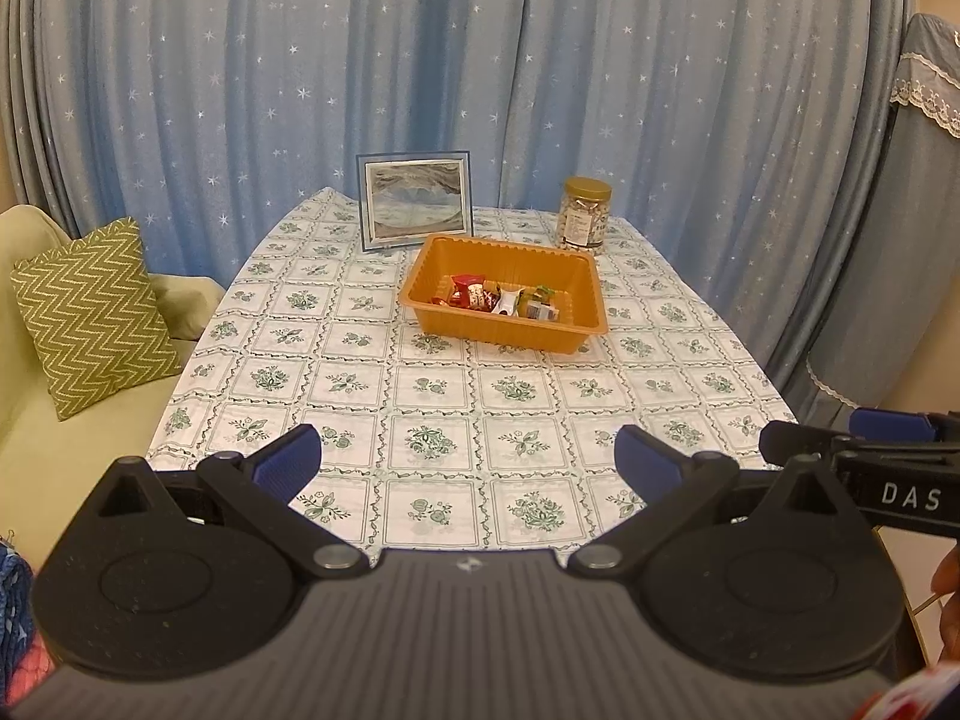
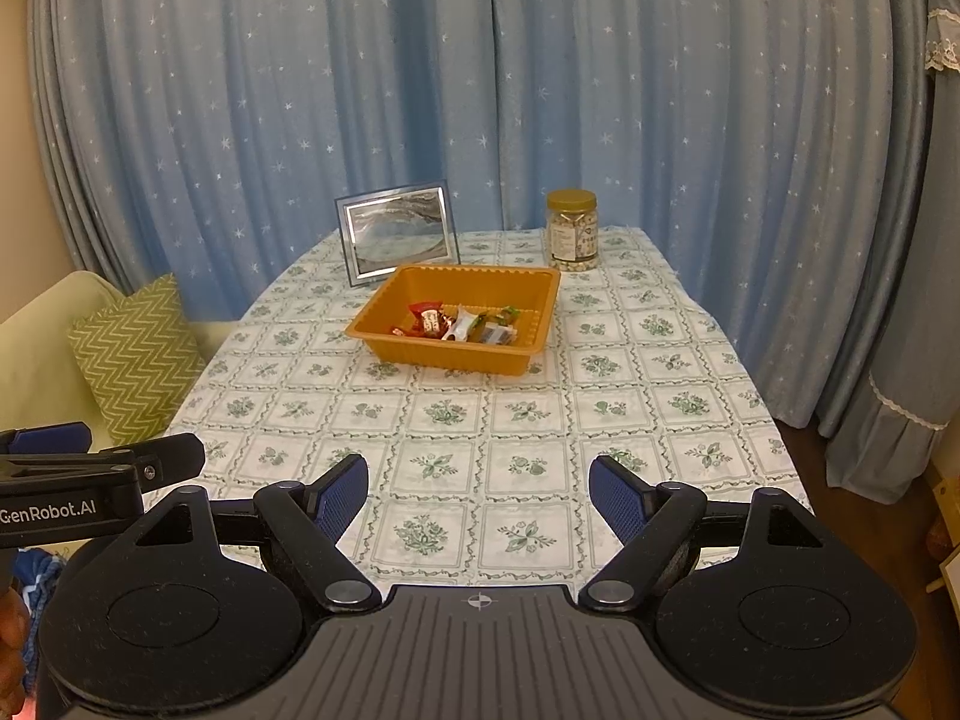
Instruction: Organize snacks
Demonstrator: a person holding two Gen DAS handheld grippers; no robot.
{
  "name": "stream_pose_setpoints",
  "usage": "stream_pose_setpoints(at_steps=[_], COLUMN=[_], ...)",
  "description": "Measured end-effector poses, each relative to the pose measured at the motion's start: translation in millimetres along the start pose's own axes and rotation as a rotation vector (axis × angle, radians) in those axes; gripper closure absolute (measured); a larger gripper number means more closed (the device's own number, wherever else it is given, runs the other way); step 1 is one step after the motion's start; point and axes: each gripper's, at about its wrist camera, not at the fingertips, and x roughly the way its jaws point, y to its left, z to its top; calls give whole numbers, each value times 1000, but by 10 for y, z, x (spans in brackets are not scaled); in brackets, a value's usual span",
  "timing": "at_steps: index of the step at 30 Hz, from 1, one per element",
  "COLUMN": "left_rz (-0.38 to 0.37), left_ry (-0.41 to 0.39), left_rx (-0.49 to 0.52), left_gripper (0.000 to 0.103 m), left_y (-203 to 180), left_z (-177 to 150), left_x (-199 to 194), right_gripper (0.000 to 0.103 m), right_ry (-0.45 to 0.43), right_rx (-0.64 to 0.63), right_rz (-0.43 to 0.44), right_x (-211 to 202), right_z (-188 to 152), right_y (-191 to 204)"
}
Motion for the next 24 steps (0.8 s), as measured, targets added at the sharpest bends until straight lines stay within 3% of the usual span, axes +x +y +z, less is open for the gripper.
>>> stream_pose_setpoints(at_steps=[24], left_rz=[1], left_ry=[2], left_rx=[7], left_gripper=[0], left_y=[-3], left_z=[8], left_x=[31], right_gripper=[22], right_ry=[1], right_rx=[3], right_rz=[-1], right_x=[10], right_z=[2], right_y=[7])
